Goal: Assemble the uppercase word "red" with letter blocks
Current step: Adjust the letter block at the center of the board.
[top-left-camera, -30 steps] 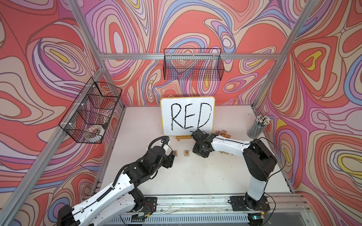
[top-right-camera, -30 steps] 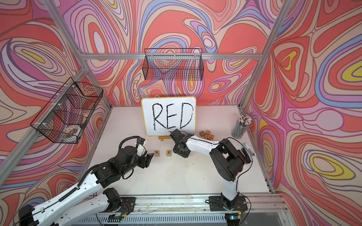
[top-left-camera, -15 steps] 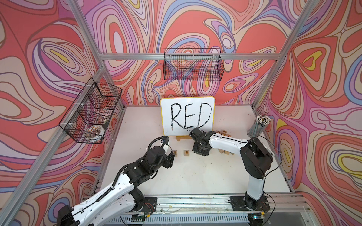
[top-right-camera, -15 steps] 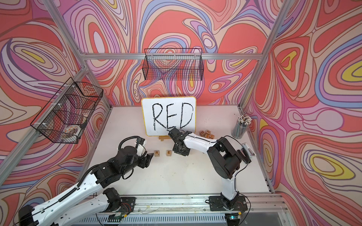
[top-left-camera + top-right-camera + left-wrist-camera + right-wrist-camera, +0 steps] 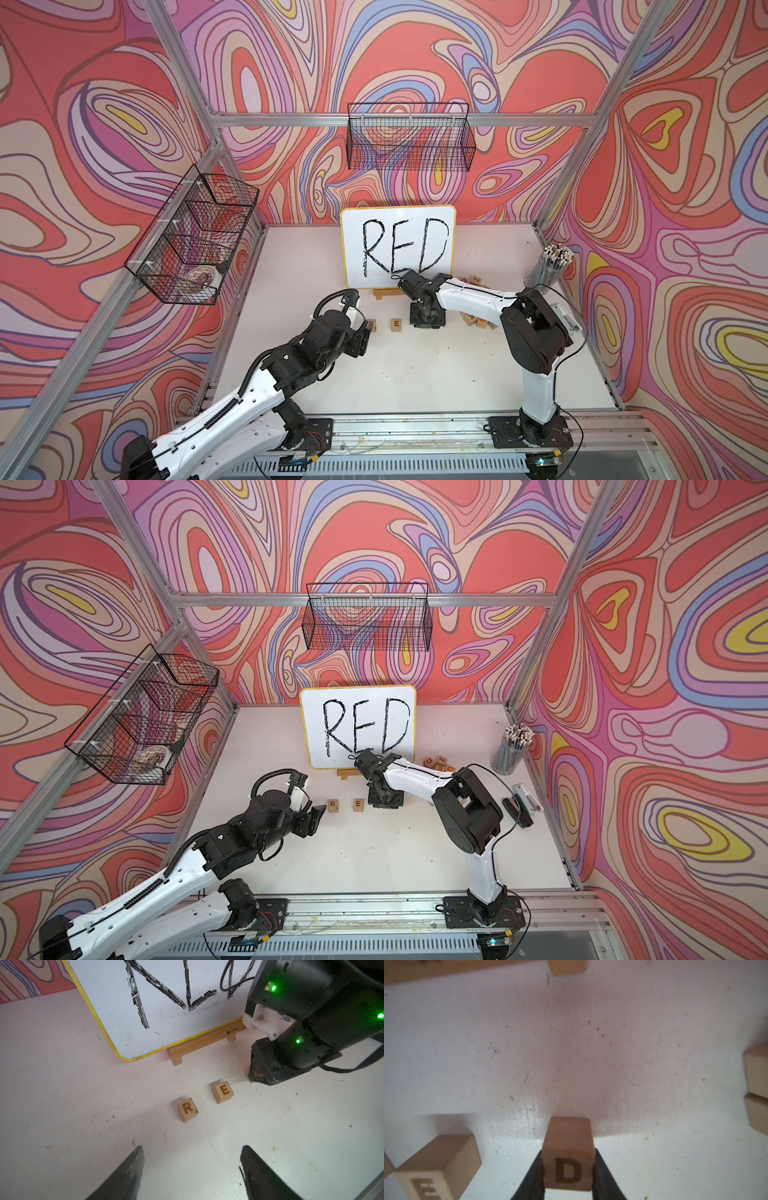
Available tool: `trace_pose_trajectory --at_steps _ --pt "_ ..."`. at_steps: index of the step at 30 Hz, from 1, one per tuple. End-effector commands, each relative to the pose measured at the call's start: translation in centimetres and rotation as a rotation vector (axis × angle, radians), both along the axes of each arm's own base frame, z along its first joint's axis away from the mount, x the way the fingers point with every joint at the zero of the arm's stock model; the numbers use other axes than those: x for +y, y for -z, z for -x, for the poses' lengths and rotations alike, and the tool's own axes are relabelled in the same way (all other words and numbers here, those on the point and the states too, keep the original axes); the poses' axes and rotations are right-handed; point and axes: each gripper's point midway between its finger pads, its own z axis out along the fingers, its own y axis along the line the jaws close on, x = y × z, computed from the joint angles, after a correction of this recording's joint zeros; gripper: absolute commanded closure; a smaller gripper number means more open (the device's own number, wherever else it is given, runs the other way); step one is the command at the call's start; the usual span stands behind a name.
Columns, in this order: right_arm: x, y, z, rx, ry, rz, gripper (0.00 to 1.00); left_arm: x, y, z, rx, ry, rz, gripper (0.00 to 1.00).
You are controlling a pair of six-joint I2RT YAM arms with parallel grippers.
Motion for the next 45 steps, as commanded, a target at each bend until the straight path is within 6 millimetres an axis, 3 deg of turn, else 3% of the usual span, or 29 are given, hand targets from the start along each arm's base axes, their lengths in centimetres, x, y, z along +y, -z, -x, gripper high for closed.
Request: trace_pose_trajectory --at_steps 1,12,27,45 --pt "0.0 0.5 0.5 0.021 -0.026 0.005 0.7 0.3 0.1 -0.2 -0.002 -0.016 -0.002 0.24" --pt "0.9 1.5 0.5 0.042 -0.037 -0.027 0.68 0.3 0.3 -0.3 0.002 -0.018 -0.016 0.24" --pt "1.1 1.1 0.5 0.032 -0.044 -0.043 0.62 0.3 0.3 -0.4 -0.002 -0.022 -0.014 0.23" --pt "1.0 1.5 0.9 0.052 -0.074 -0.037 0.63 0.3 0.3 -0.4 -0.002 -0.022 -0.018 0.23"
